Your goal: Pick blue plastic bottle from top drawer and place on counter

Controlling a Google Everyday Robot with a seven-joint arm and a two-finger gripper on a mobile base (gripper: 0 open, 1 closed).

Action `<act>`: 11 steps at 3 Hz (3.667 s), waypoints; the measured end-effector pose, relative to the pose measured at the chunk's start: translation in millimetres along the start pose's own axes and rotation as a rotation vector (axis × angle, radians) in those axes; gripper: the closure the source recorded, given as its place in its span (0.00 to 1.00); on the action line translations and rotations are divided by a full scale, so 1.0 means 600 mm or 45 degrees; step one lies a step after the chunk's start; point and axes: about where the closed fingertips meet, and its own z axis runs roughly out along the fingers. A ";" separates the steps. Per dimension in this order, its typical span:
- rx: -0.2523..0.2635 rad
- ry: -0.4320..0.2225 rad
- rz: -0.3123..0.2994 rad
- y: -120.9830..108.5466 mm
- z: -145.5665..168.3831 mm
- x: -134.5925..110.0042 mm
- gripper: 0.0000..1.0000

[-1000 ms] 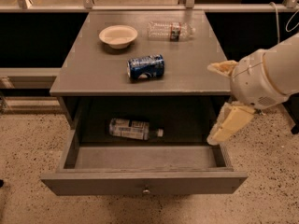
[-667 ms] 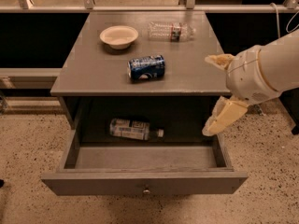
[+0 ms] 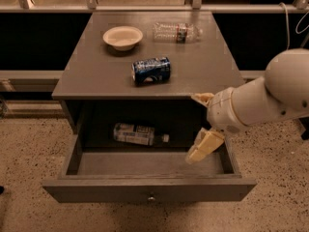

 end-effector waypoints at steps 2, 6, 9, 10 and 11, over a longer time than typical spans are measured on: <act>-0.036 -0.124 0.049 0.012 0.150 0.042 0.19; 0.064 -0.087 0.148 -0.056 0.340 0.099 0.20; -0.009 -0.092 0.193 -0.049 0.384 0.118 0.63; -0.019 -0.189 0.193 -0.043 0.368 0.096 0.87; 0.037 -0.487 0.123 -0.043 0.267 0.018 1.00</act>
Offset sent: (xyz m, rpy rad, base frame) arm 0.0404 0.0440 -0.1138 0.1468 0.0210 0.0181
